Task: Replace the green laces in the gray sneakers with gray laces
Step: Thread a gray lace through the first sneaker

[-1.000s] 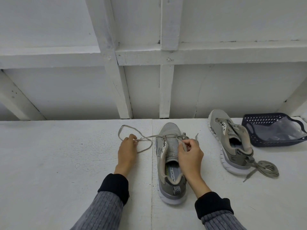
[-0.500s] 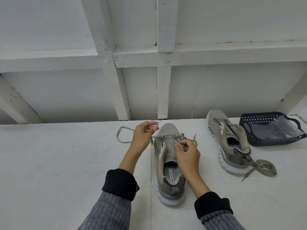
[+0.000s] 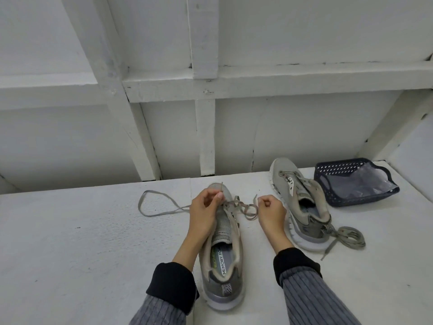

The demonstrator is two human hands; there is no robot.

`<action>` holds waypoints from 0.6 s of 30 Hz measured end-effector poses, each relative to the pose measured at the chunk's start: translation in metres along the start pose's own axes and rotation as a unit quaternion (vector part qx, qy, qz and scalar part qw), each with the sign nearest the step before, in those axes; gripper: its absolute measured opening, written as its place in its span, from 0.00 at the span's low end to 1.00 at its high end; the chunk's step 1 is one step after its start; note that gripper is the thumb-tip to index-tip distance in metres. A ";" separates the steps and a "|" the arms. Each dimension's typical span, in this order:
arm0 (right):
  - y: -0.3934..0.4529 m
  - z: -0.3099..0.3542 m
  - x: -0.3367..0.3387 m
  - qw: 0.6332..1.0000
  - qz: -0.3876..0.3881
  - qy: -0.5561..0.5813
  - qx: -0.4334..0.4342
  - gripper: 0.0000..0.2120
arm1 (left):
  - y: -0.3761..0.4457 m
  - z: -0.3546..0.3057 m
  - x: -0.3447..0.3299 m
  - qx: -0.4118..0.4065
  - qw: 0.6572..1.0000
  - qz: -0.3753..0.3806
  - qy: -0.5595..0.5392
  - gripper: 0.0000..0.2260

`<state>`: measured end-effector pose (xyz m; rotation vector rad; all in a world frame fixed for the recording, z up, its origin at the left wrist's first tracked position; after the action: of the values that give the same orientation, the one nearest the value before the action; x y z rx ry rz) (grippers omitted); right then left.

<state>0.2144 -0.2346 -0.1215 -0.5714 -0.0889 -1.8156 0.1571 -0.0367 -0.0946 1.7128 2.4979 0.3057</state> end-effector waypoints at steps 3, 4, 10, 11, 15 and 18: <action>0.015 0.003 -0.010 0.999 0.010 -0.046 -0.003 0.08 | 0.000 0.008 -0.005 0.006 1.000 0.015 0.006 0.04; 0.017 0.004 -0.013 0.998 0.014 -0.067 -0.008 0.10 | 0.001 0.011 -0.006 0.010 1.000 0.017 0.008 0.04; 0.029 0.005 -0.017 0.995 0.058 -0.077 -0.026 0.07 | -0.001 0.014 -0.005 0.021 1.000 0.009 -0.006 0.04; 0.028 0.009 -0.014 0.997 0.065 -0.025 -0.031 0.06 | -0.001 0.013 -0.005 0.020 1.000 0.007 -0.010 0.04; 0.009 0.045 -0.003 0.965 0.152 0.209 -0.046 0.03 | 0.001 0.006 -0.002 0.012 0.999 -0.016 -0.041 0.04; -0.012 0.067 -0.005 0.924 0.239 0.296 -0.036 0.05 | 0.002 -0.001 0.002 0.015 0.996 -0.035 -0.083 0.03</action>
<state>0.2272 -0.2032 -0.0624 -0.0579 0.4914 -1.4408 0.1580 -0.0343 -0.0928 1.5844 2.4476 0.1155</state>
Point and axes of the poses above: each hand's wrist, its own y-axis towards the middle knuckle, its own x-axis out of the back of the hand, z = x × y, the point moved 6 cm from there along y, towards the middle knuckle, and after that the axes turned 10 degrees about -x, right-handed, at the moved point
